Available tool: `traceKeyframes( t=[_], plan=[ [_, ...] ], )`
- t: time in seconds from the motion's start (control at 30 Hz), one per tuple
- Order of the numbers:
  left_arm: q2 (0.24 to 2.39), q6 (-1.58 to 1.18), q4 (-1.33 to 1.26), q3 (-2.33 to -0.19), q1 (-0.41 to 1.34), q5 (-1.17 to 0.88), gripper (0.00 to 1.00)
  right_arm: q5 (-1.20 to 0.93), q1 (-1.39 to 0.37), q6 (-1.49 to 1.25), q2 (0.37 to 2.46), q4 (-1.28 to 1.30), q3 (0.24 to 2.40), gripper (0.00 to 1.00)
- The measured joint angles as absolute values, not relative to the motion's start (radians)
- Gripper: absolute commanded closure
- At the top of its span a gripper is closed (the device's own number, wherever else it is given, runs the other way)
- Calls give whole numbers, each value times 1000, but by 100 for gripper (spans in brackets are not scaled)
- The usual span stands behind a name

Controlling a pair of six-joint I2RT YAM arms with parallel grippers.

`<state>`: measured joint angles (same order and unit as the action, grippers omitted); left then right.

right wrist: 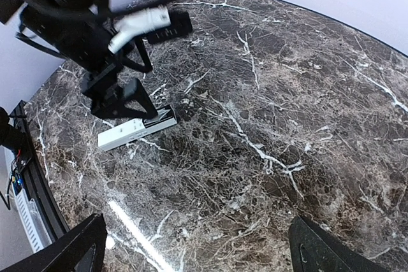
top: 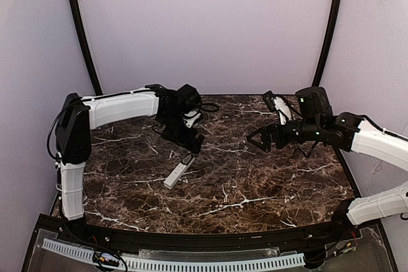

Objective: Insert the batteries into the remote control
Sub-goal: Place the remote control at the center of the board, then reset both arms

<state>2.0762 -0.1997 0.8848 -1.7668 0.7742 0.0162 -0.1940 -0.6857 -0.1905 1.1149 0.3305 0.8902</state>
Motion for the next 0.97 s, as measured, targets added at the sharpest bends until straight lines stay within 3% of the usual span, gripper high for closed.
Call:
traceKeyframes(
  t=[0.23,0.5,0.8,0.97],
  plan=[
    [1680,-186,723,-1591,753,71,0,-199,-685,-153,1155,336,938,1],
    [1214,-279,475,-1093,648,113,0,-273,-684,-163,1261,249,896,1],
    [1092,-442,347,-710,646,107,0,-366,-680,-247,1349,71,673,1],
    [1066,-502,286,-638,646,82,0,-388,-680,-279,1359,0,636,1]
  ],
)
